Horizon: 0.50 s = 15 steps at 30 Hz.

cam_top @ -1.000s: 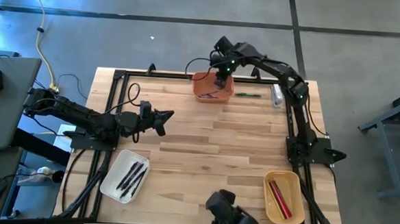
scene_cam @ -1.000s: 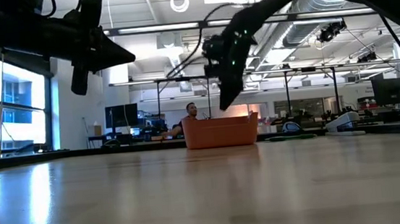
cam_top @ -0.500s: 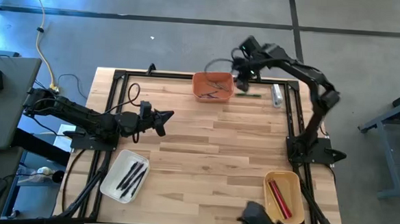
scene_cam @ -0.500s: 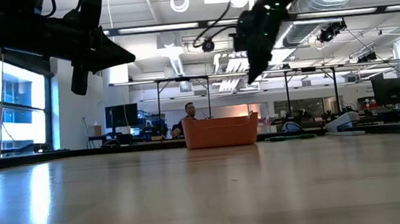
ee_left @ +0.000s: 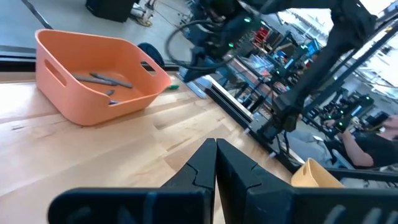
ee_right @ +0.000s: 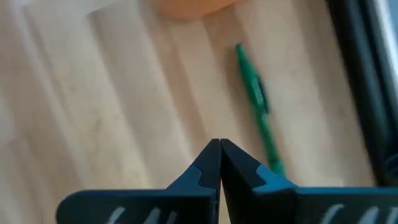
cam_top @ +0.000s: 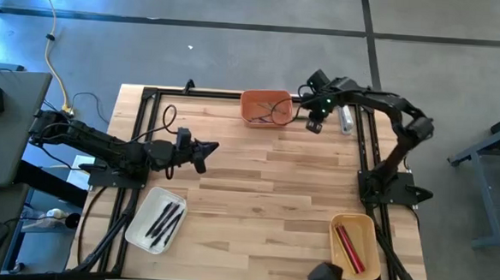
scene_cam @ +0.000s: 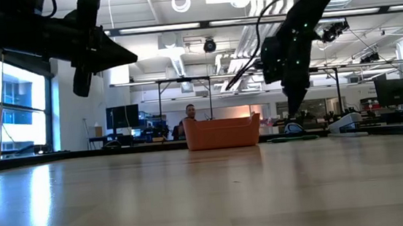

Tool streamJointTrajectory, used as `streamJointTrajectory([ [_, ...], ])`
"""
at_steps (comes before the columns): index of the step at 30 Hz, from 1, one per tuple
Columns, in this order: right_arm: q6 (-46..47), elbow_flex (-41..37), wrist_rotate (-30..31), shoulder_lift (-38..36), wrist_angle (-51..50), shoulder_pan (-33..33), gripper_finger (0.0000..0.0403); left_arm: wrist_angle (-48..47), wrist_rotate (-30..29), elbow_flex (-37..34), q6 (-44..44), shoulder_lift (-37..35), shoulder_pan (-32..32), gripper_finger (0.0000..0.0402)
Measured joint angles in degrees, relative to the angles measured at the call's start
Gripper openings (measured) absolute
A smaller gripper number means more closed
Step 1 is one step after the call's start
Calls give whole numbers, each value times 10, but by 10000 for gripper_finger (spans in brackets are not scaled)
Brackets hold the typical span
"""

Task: Sort crayons/erasers/pens/pencils in bins
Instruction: Put the green pen into the white bin

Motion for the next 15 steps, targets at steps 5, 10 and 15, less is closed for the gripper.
streamJointTrajectory([
  [5,-24,53,16,54,3,0,11,-3,2,0,0,0,0,0],
  [10,-72,103,18,105,-26,0,69,-4,2,0,0,0,0,0],
  [15,-90,126,34,149,-39,0,148,-4,2,0,0,0,0,0],
])
